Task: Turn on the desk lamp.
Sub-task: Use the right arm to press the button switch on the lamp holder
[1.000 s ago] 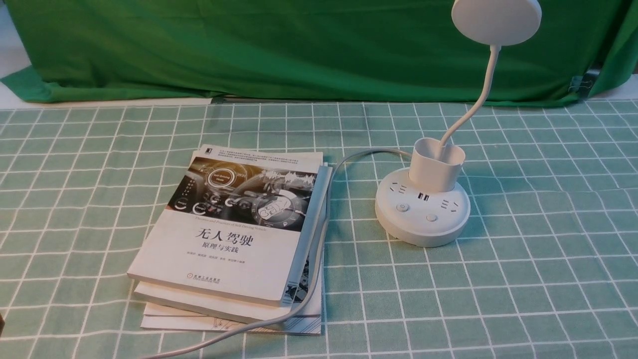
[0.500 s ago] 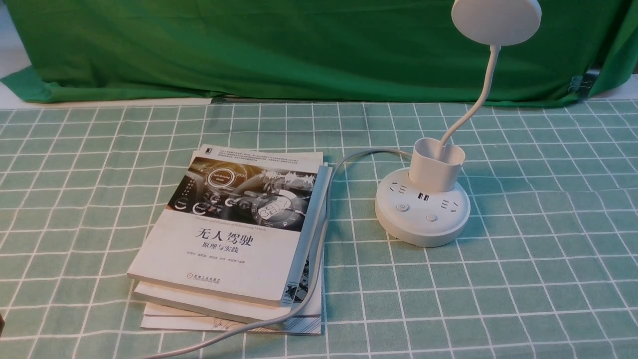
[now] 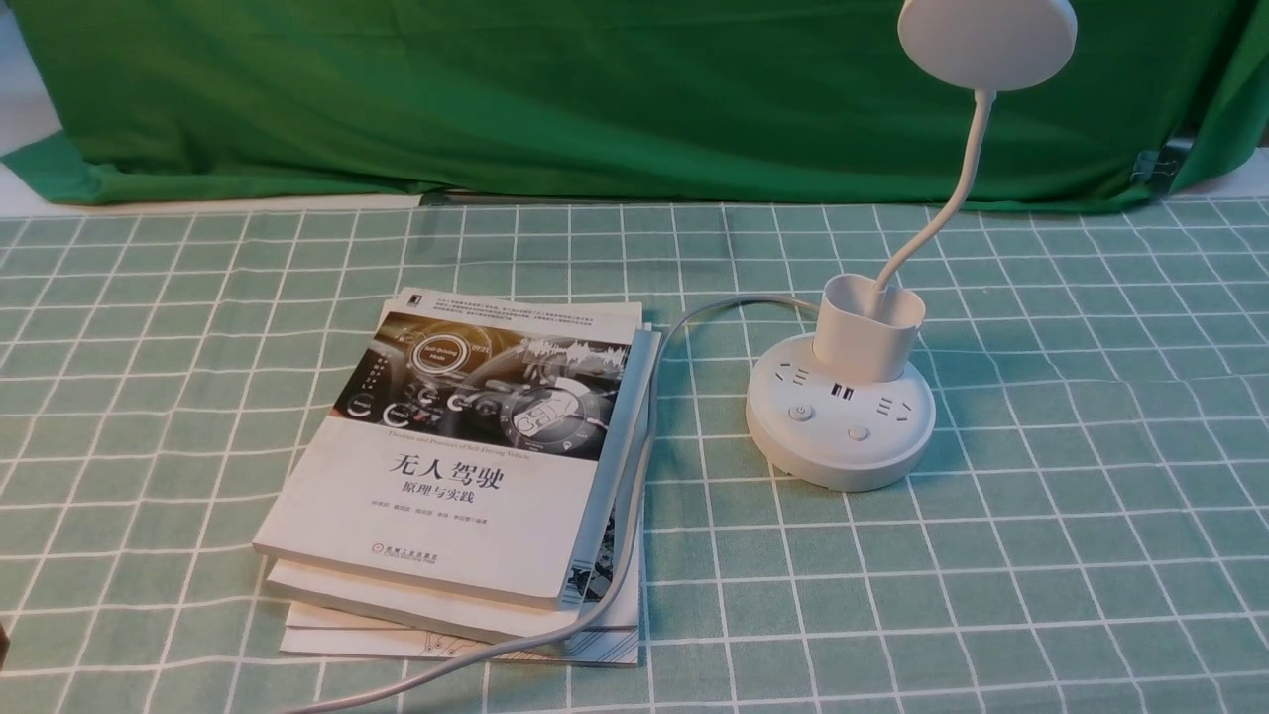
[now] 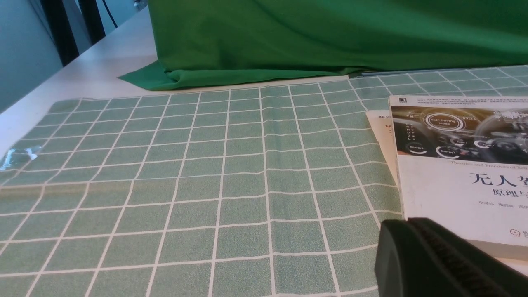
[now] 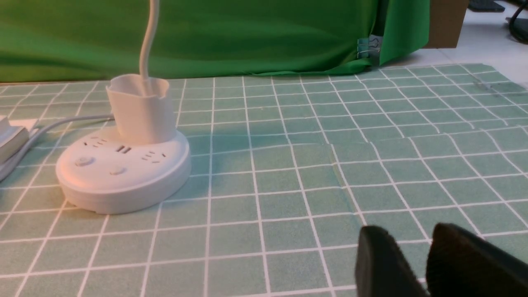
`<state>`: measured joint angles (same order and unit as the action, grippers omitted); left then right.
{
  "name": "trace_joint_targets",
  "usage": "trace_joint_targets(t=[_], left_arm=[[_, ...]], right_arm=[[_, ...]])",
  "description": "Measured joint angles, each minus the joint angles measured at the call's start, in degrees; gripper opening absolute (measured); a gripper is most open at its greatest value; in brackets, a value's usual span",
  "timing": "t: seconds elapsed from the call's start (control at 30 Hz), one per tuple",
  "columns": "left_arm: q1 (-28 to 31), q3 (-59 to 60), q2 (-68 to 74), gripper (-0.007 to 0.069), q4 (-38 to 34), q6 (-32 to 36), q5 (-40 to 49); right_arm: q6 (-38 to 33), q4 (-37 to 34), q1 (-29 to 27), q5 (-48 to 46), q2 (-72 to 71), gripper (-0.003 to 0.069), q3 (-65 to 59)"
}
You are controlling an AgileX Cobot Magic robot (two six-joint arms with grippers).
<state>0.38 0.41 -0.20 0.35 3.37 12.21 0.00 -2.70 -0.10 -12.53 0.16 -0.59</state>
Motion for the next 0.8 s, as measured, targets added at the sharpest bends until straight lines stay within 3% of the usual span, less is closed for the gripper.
trace_joint_targets(t=[0.3, 0.33, 0.53, 0.6, 0.67, 0.8], left_arm=[[0.0, 0.0, 0.0, 0.0021, 0.0, 0.0, 0.0], [0.0, 0.0, 0.0, 0.0021, 0.0, 0.0, 0.0], [0.0, 0.0, 0.0, 0.0021, 0.0, 0.0, 0.0], [0.0, 0.0, 0.0, 0.0021, 0.0, 0.0, 0.0], [0.0, 0.0, 0.0, 0.0021, 0.0, 0.0, 0.0], [0.0, 0.0, 0.0, 0.0021, 0.0, 0.0, 0.0]], right_arm=[[2.3, -0.5, 0.0, 0.0, 0.0, 0.0241, 0.0], [4.5, -1.2, 0.0, 0.0, 0.0, 0.0241, 0.0], [40.8, -12.1, 0.0, 0.0, 0.0, 0.0241, 0.0], [47.7, -13.1, 0.0, -0.1, 0.0, 0.0241, 0.0], [49.9, -13.1, 0.0, -0.2, 0.0, 0.0241, 0.0], [47.6, -11.4, 0.0, 1.1, 0.0, 0.0241, 0.0]])
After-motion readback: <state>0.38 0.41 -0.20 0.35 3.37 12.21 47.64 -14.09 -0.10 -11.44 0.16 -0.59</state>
